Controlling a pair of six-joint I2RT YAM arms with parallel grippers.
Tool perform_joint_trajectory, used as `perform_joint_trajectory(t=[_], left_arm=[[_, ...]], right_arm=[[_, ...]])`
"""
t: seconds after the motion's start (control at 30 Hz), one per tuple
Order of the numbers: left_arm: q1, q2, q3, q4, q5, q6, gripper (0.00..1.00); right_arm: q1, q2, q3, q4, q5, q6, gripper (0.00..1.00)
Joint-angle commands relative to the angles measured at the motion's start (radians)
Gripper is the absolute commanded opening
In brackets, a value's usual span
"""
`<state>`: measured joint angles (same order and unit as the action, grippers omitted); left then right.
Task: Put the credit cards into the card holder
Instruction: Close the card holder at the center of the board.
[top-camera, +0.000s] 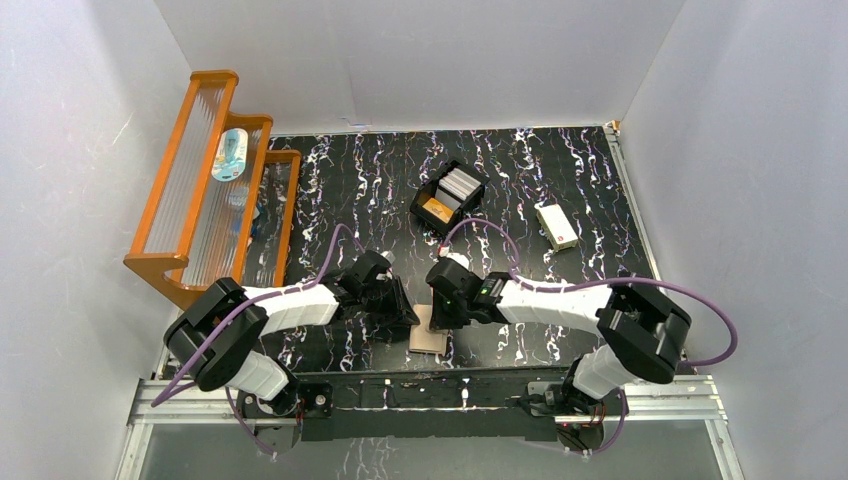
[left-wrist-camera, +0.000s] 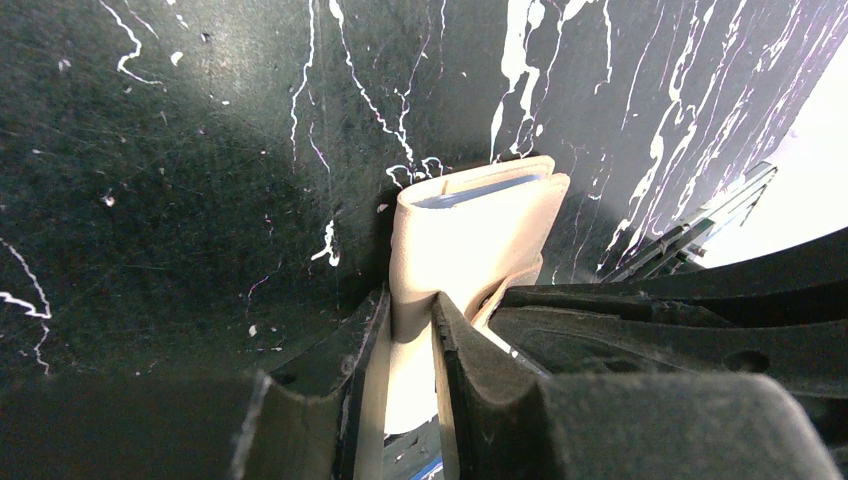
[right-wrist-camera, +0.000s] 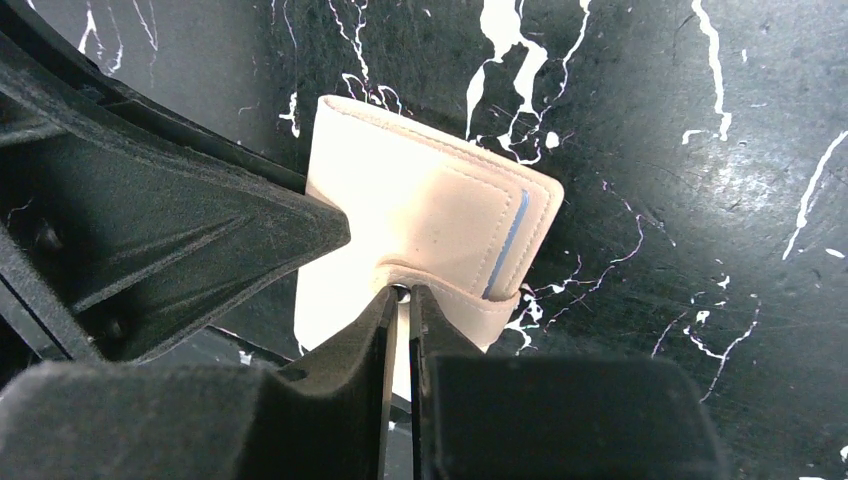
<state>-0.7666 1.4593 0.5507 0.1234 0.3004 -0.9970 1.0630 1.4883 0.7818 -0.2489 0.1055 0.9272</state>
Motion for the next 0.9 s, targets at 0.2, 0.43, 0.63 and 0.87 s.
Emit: perform_joint_trajectory(t=[0.2, 0.43, 0.63, 0.87], left_arm=[[-0.022, -0.019, -0.038, 0.014, 0.060, -0.016, 0.18], [-0.021, -0.038, -0.052, 0.027, 0.063, -0.018, 0.18], [-0.022, -0.055, -0.058, 0.028, 0.054, -0.020, 0.18], [-0.022, -0.055, -0.061, 0.028, 0.051, -0.021, 0.18]], right_arm=[[0.020, 0.187, 0.080, -0.190, 0.114, -0.052, 0.19], [0.020, 0.294, 0.107, -0.227, 0.080, -0.070, 0.19], [0.012, 0.356, 0.133, -0.260, 0.015, -0.138, 0.19], [-0.015, 0.394, 0.136, -0.242, -0.055, -0.205, 0.19]])
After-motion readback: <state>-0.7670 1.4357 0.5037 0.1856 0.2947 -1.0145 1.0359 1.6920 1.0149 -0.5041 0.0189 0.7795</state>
